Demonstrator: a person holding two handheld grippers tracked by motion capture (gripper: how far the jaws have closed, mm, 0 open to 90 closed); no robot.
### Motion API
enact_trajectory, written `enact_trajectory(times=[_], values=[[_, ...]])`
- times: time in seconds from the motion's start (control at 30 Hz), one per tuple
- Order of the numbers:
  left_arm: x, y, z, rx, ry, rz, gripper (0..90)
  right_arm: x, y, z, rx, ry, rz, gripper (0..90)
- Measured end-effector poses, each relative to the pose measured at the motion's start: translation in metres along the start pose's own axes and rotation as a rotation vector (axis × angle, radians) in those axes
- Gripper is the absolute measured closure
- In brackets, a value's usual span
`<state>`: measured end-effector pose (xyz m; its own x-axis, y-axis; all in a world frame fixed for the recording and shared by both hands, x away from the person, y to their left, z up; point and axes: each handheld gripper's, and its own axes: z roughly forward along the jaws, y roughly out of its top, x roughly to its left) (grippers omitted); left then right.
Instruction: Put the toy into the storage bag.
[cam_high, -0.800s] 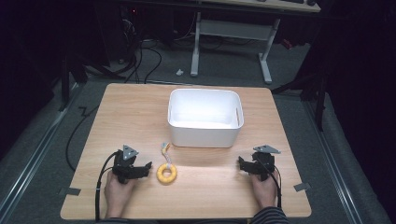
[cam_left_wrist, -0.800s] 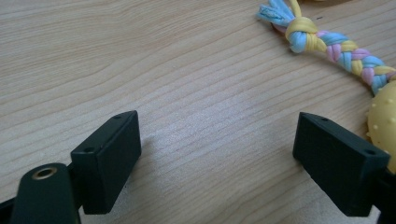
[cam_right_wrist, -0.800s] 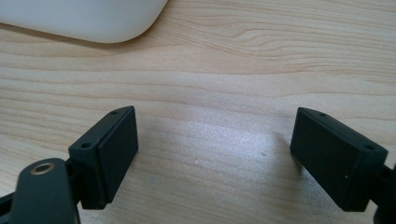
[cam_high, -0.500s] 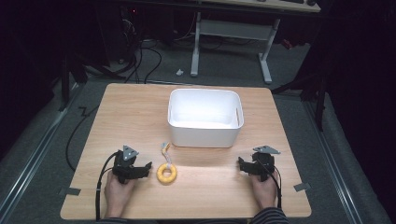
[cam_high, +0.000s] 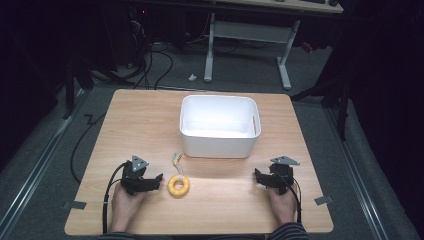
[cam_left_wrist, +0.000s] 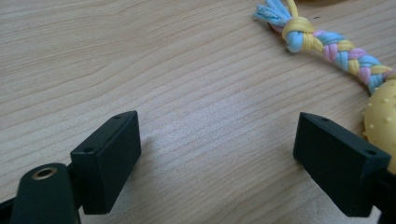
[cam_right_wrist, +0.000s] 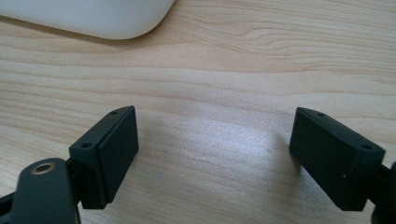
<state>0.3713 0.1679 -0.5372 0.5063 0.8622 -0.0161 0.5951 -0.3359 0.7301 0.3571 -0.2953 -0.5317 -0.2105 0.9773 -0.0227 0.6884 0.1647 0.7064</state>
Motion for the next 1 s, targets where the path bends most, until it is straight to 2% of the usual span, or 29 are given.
enact_trajectory(times=[0.27, 0.43, 0.63, 0.8, 0.9, 1.0], values=[[0.002, 0.001, -0.002, 0.015, -0.011, 0.011, 16.4, 0.000, 0.000, 0.000, 0.001, 0.000, 0.003, 15.6], [0.002, 0.000, -0.007, -0.008, -0.026, 0.015, 24.4, 0.001, 0.000, 0.000, 0.001, 0.000, 0.005, 15.7], [0.000, 0.000, -0.012, -0.015, -0.041, 0.019, 25.7, 0.001, 0.001, 0.000, 0.001, 0.000, 0.005, 15.7], [0.000, 0.002, -0.019, -0.007, -0.059, -0.012, 26.0, 0.001, 0.001, 0.000, 0.001, 0.000, 0.005, 15.6], [-0.002, 0.004, -0.025, -0.009, -0.054, -0.007, 26.0, 0.001, 0.001, 0.000, 0.001, 0.000, 0.005, 15.7], [-0.006, 0.007, -0.029, -0.007, -0.059, 0.017, 26.0, 0.001, 0.001, 0.000, 0.001, 0.000, 0.004, 15.7]])
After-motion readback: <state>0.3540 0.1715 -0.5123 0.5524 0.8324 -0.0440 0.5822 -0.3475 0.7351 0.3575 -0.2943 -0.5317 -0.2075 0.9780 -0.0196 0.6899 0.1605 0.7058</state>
